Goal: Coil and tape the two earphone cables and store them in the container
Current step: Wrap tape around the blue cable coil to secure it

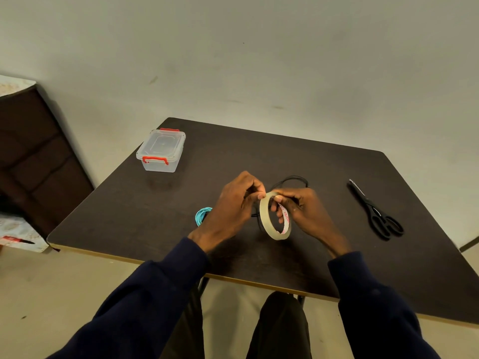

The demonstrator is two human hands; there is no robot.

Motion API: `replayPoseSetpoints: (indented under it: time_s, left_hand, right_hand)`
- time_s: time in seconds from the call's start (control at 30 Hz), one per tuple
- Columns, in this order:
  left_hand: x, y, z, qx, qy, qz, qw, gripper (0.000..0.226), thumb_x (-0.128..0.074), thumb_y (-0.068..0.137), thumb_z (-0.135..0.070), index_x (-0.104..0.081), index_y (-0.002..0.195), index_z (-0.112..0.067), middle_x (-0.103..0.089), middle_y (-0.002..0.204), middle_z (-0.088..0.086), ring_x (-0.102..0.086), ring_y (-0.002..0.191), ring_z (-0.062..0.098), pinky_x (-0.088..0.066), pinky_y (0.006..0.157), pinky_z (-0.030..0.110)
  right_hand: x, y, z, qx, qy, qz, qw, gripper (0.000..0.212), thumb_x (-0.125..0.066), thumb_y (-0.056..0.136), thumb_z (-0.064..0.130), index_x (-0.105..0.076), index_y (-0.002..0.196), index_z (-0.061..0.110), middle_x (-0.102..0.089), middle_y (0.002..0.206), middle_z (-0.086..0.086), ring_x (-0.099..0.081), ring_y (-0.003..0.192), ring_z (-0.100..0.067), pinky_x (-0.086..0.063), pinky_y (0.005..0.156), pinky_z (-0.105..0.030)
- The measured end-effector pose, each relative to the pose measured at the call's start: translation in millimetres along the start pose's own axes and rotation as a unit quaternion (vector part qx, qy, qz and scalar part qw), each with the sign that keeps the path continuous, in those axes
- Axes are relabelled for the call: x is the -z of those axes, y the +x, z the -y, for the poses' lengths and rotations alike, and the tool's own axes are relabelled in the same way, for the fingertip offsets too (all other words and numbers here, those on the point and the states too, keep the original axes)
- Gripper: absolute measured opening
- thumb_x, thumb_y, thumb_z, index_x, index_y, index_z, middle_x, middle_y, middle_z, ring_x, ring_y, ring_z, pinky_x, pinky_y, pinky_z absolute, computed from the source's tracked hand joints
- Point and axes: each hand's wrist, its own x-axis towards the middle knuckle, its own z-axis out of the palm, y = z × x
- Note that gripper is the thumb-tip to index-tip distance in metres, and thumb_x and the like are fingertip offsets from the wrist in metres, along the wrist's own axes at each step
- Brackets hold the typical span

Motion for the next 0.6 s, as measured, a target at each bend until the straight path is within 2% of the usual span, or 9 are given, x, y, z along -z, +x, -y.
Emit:
replayPoseSetpoints:
  time_s: [0.17, 0.27, 0.37, 0.43, 0.53, 0.6]
  left_hand:
    - [1, -2, 2, 0.011, 0.024, 0.008, 1.000, 0.018, -0.053, 0.097, 0.002, -0.054, 0.091, -0.015, -0.055, 0.091, -0.004, -0.055, 0.079, 0.010, -0.050, 0.071, 0.022]
    - [6, -4, 3, 0.042, -0.014, 0.004, 0.999, 0.018, -0.051, 0.094, 0.007, -0.057, 0.090, -0.009, -0.060, 0.089, 0.000, -0.060, 0.079, 0.017, -0.056, 0.072, 0.029]
    - [11, -4, 2, 0.110, -0.114, -0.022, 0.987, 0.007, -0.060, 0.096, -0.007, -0.067, 0.098, -0.004, -0.070, 0.091, 0.005, -0.069, 0.083, 0.021, -0.060, 0.078, 0.035]
    - [11, -4, 3, 0.137, -0.160, -0.022, 0.977, 0.016, -0.065, 0.094, -0.010, -0.070, 0.107, -0.003, -0.073, 0.097, 0.007, -0.072, 0.089, 0.020, -0.061, 0.083, 0.037]
    - [10, -5, 4, 0.138, -0.155, -0.008, 0.978, 0.024, -0.071, 0.089, -0.015, -0.073, 0.111, -0.006, -0.074, 0.105, 0.006, -0.072, 0.098, 0.017, -0.059, 0.089, 0.040]
    - [11, -4, 5, 0.139, -0.155, -0.005, 0.978, 0.023, -0.074, 0.086, -0.017, -0.075, 0.106, -0.007, -0.075, 0.103, 0.004, -0.072, 0.097, 0.016, -0.059, 0.089, 0.038]
  right_hand:
    - [-3, -1, 0, 0.002, -0.021, -0.011, 1.000, 0.023, -0.056, 0.099, 0.009, -0.070, 0.115, 0.017, -0.074, 0.083, 0.000, -0.071, 0.068, -0.010, -0.059, 0.064, -0.021]
    - [-1, -3, -5, -0.012, -0.041, -0.020, 0.999, 0.021, -0.057, 0.099, 0.010, -0.074, 0.111, 0.014, -0.075, 0.081, 0.001, -0.071, 0.068, -0.010, -0.061, 0.067, -0.028]
    - [-3, -7, -6, -0.016, -0.038, -0.017, 0.999, 0.022, -0.057, 0.099, 0.010, -0.070, 0.111, 0.024, -0.075, 0.081, 0.003, -0.071, 0.068, -0.009, -0.060, 0.067, -0.026]
    - [-6, -7, -3, -0.011, -0.029, -0.013, 0.999, 0.023, -0.057, 0.099, 0.011, -0.068, 0.111, 0.027, -0.075, 0.082, 0.002, -0.071, 0.069, -0.009, -0.059, 0.066, -0.021]
    - [-8, -5, 2, -0.009, -0.024, -0.016, 1.000, 0.024, -0.057, 0.099, 0.009, -0.066, 0.113, 0.027, -0.076, 0.086, -0.004, -0.071, 0.075, -0.013, -0.056, 0.066, -0.015]
    - [-7, -3, 3, -0.015, -0.021, -0.012, 1.000, 0.025, -0.058, 0.099, 0.009, -0.065, 0.115, 0.027, -0.075, 0.088, -0.004, -0.070, 0.077, -0.012, -0.055, 0.064, -0.014]
